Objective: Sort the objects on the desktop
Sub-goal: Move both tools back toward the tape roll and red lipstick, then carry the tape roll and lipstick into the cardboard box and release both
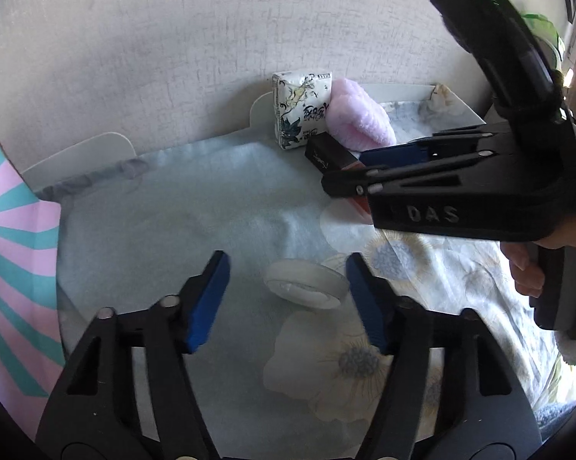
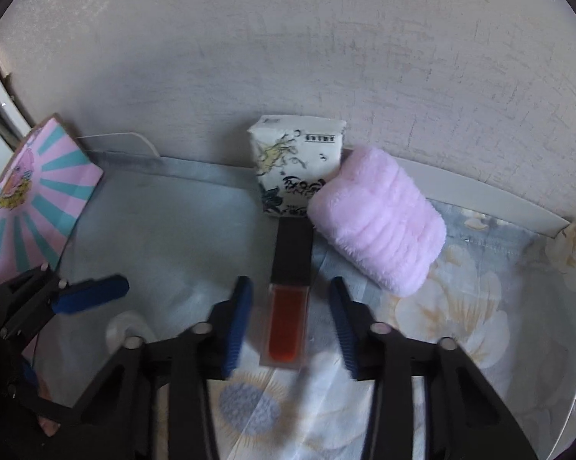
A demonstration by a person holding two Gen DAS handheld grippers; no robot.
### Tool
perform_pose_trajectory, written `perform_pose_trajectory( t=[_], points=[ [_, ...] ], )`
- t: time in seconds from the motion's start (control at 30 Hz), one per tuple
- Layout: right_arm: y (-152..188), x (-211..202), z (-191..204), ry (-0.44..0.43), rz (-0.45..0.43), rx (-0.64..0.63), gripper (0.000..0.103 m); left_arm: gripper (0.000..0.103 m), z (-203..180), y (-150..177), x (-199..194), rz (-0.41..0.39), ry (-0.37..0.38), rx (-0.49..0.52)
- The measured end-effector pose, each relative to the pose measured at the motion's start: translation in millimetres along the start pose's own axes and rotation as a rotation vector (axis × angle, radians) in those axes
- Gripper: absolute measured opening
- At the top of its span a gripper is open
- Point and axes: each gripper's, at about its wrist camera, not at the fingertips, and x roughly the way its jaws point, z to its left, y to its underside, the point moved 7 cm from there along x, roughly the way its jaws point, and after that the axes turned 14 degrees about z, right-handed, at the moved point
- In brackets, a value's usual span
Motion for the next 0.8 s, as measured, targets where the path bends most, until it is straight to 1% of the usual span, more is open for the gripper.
perform_pose_trajectory(
  t=[0.07,0.1,0.2,0.3,0.43,0.57,0.67,0.8],
  points=[
    [-1.1,0.9,-2.9,0.004,-0.003,0.013,0.030,0.043,-0.2,0.4,1.8,0.006,0.008,0.005],
    [-1.1,0.8,-3.6,0.011,-0.005,0.014,0.027,0.040,-0.9,1.1,2.2,0.008,0.012,0.010],
    [-0.5,0.0,-3.5,0.008,-0.006,0.008,0.021,0.040,-1.3,3.4,1.3,-0.002,0.017,0.021],
    [1.1,-1.8,-4.0,0.027,-0.014,-0.003,0.018,0.040,-0.9,4.2,0.5,-0.006,0.026,0.023],
    [5.8,-9.2,-8.6,0.003,-0.024,0.017,0.018,0.040,-1.5,2.3,-5.0,-0.006,0.035,0.023],
    [12.3,-26.5,-10.8,-0.017,-0.029,0.021,0.018,0.040,-2.2,-1.6,-19.8,-0.011,0.044,-0.002],
    [18.1,-44.9,-10.9,-0.021,-0.031,0.021,0.018,0.040,-5.2,-3.6,-32.9,0.000,0.066,-0.018],
    [30.4,-73.4,-5.6,-0.009,-0.029,0.014,0.018,0.040,-2.1,2.2,-54.9,0.035,0.042,-0.034]
  ],
)
